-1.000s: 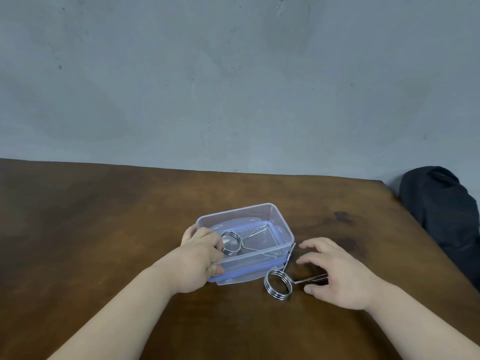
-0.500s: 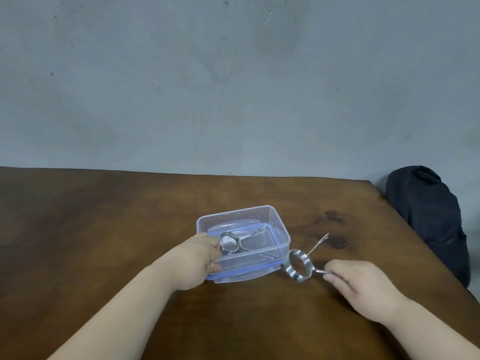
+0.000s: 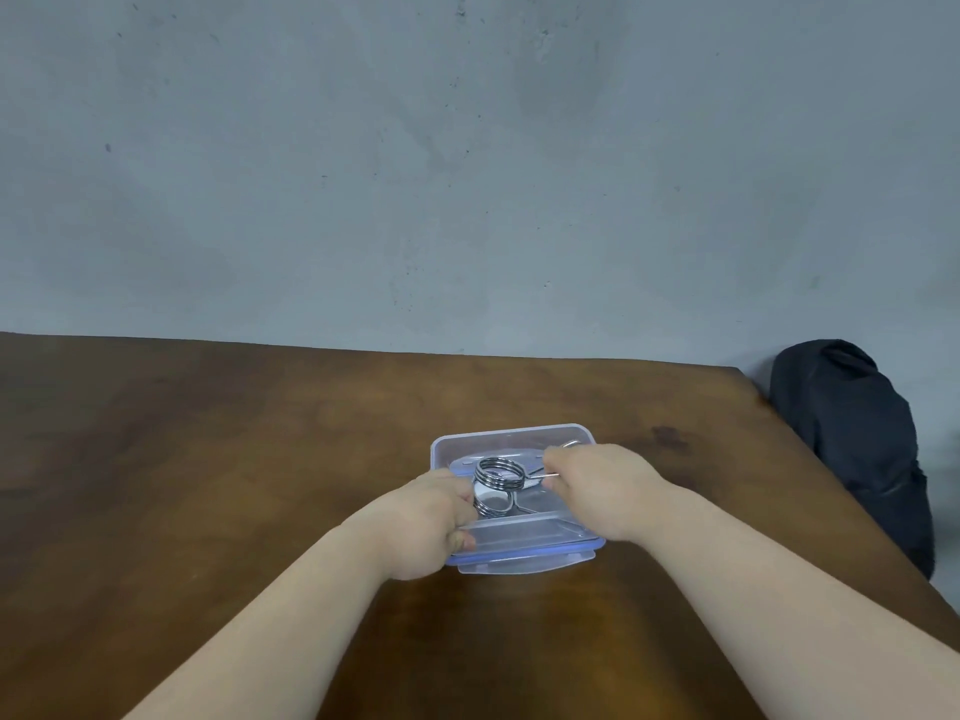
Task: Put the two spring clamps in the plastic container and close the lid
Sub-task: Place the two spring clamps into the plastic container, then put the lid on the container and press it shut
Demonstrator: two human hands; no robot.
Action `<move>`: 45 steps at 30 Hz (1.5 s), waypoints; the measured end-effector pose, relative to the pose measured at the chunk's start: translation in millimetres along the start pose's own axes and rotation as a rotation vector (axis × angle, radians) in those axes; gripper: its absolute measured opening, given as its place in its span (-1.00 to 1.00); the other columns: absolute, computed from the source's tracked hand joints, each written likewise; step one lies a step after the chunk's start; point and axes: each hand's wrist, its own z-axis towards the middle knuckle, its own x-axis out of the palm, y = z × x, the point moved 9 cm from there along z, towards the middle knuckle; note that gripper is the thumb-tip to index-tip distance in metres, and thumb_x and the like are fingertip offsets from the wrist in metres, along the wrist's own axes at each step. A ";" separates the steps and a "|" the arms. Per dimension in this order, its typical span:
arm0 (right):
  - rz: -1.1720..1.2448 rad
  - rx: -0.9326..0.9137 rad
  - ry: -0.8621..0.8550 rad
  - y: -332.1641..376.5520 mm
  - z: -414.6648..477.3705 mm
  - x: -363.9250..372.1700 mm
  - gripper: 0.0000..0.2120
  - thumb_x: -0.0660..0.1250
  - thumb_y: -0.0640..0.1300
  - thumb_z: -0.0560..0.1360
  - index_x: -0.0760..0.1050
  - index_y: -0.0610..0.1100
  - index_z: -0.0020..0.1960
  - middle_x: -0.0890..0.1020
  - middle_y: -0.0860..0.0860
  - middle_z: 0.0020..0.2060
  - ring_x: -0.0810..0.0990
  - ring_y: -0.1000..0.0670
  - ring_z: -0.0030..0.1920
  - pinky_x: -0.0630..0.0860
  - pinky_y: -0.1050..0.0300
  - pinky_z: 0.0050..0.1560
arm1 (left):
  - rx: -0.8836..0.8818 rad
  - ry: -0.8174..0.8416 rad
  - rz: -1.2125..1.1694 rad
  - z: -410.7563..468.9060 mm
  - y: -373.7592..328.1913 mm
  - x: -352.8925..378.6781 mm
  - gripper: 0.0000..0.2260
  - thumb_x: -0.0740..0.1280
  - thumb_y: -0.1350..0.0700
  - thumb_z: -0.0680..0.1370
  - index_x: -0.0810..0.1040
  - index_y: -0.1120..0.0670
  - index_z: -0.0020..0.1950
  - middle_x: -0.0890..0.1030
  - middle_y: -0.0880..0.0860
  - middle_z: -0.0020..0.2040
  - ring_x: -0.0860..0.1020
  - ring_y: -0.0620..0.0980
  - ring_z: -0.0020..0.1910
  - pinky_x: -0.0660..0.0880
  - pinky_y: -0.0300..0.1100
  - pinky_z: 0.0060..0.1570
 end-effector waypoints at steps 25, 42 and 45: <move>0.096 -0.149 -0.157 9.4 -1.0 -5.7 -0.70 0.19 0.12 0.57 0.62 -0.03 -0.10 0.58 0.04 -0.14 0.49 0.00 -0.05 0.47 0.05 -0.01 | -0.011 -0.253 0.177 -12.2 -11.5 -15.2 -0.73 0.21 -0.21 0.56 0.51 -0.05 -0.14 0.45 -0.10 -0.16 0.40 -0.08 0.01 -0.15 0.00 0.49; -0.030 -0.356 -0.438 14.5 -34.9 2.9 -0.72 0.45 0.00 0.49 0.50 -0.08 -0.33 0.50 0.04 -0.38 0.50 -0.03 -0.36 0.46 0.07 -0.38 | 0.062 -0.436 0.254 -10.7 -28.4 -16.7 -0.87 0.27 -0.01 0.52 0.46 -0.02 -0.21 0.52 -0.10 -0.27 0.51 0.01 -0.20 0.30 -0.10 0.12; -0.033 -0.350 -0.475 9.7 -41.1 -6.8 -0.70 0.47 -0.01 0.48 0.49 -0.08 -0.34 0.47 0.05 -0.39 0.46 -0.01 -0.38 0.47 0.08 -0.40 | 0.047 -0.607 0.229 -24.0 -34.4 -28.0 -0.78 0.48 0.01 0.44 0.55 0.02 0.01 0.57 -0.02 -0.08 0.53 0.06 -0.02 0.31 -0.04 0.22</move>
